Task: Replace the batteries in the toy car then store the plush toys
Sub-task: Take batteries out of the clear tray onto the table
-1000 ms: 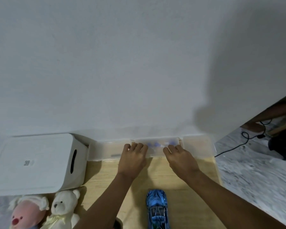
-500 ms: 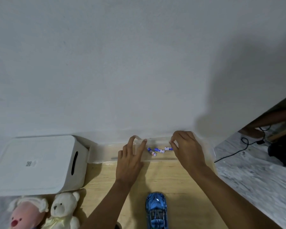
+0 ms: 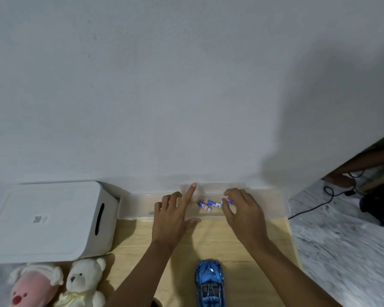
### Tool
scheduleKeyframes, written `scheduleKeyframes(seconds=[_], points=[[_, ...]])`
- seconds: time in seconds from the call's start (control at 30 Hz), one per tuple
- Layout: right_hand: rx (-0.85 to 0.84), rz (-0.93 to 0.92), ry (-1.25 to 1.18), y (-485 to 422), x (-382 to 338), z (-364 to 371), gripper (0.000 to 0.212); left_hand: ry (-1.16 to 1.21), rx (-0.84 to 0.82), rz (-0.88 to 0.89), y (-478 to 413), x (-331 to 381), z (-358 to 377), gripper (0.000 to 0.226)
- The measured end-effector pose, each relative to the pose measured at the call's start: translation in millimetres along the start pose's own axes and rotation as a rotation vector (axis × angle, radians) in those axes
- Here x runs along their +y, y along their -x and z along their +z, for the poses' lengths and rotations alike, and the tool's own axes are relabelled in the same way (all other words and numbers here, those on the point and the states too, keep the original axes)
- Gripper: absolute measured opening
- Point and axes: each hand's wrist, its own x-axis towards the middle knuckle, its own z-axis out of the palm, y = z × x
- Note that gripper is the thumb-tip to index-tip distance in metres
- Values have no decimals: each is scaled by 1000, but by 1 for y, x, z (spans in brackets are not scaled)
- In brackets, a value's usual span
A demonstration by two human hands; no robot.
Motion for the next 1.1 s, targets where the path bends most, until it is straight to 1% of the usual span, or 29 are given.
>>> scheduleKeyframes(seconds=[0.03, 0.1, 0.2, 0.27, 0.37, 0.43, 0.5, 0.63, 0.73, 0.8, 0.9, 0.97, 1.1], points=[[-65, -6, 10, 2, -3, 6, 16, -2, 1, -4, 1, 0, 1, 114], [-261, 26, 55, -4, -5, 19, 16, -7, 0, -8, 2, 0, 3, 118], [-520, 78, 159, -24, -11, 34, 26, 3, 0, -8, 3, 0, 6, 120], [-618, 74, 293, -34, -16, 39, 28, 17, 2, -10, 2, 1, 8, 120], [-645, 55, 409, -39, -18, 44, 24, 32, 5, -10, 2, 2, 11, 121], [-642, 58, 402, -40, -17, 46, 21, 35, 11, -10, 2, 1, 12, 121], [-627, 104, 334, -39, -14, 47, 19, 37, 13, -10, 2, 1, 13, 117], [-586, 293, 71, -32, -6, 39, 21, 11, 14, -16, 3, 1, 14, 113], [-564, 311, 19, -29, -10, 34, 11, 7, 25, -13, 4, 1, 15, 110], [-593, 287, 54, -31, -19, 35, 13, 7, 25, -13, 4, 1, 15, 111], [-625, 165, 215, -37, -35, 41, 28, 12, 6, -22, 3, 1, 14, 112], [-606, 112, 318, -38, -42, 49, 26, 12, 2, -27, 3, 2, 13, 111], [-632, 108, 429, -39, -45, 57, 18, 11, -3, -33, 3, 1, 13, 113]])
